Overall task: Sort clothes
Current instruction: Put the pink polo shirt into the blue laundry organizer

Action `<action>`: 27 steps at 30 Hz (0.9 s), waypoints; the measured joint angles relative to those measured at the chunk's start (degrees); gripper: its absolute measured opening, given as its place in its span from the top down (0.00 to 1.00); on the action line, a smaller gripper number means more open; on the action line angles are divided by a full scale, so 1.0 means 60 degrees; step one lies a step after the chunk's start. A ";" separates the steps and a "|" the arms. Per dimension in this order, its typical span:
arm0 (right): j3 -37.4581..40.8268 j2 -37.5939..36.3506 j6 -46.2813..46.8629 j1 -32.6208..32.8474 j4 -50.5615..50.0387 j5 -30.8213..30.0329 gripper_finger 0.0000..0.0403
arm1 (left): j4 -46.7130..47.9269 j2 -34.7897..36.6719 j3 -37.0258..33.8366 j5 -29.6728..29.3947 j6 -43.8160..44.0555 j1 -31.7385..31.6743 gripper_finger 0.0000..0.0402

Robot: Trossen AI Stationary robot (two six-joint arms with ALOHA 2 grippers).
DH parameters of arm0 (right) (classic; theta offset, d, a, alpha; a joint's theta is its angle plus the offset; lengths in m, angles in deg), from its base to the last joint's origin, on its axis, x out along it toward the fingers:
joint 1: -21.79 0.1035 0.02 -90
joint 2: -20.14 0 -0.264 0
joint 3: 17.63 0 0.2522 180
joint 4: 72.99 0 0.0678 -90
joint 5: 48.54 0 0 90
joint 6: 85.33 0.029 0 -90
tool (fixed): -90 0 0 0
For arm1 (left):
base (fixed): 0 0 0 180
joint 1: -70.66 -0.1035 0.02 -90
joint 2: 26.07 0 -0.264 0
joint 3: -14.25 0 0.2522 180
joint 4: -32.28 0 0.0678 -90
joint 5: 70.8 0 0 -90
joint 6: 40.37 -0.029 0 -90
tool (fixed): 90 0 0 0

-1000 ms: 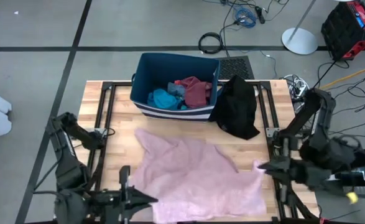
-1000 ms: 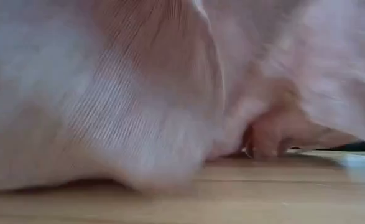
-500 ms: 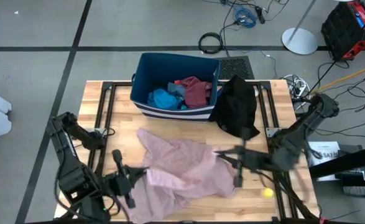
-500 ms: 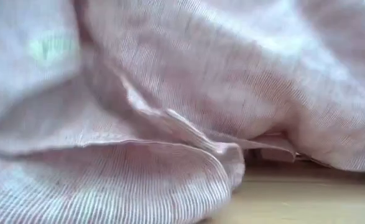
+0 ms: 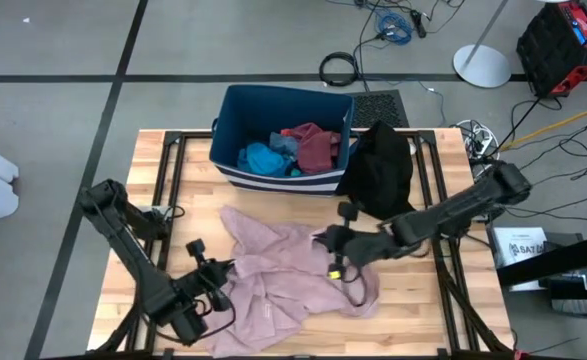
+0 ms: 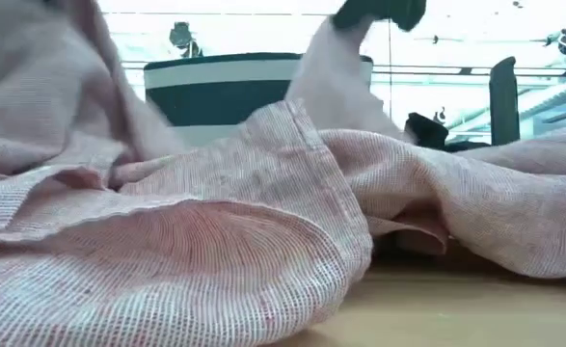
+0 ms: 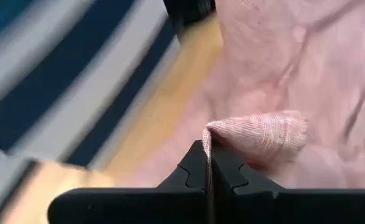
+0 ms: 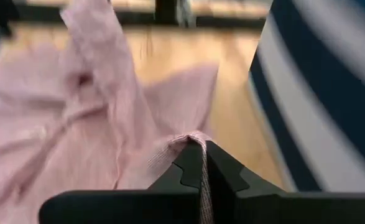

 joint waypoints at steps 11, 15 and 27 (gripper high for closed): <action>0.0004 0.1936 0.1762 -0.0381 -0.0939 0.1007 1.00 | -0.2948 0.0000 -0.1372 0.2694 -0.1342 -0.0191 0.98; 0.0004 0.2050 0.1896 -0.0526 -0.0926 0.0926 1.00 | -0.2756 0.0000 -0.1372 0.2718 -0.1500 -0.0239 0.93; 0.0004 0.1342 0.1817 -0.0799 -0.0968 0.1371 0.73 | -0.0908 0.0799 -0.0498 0.4613 -0.1744 -0.0904 0.64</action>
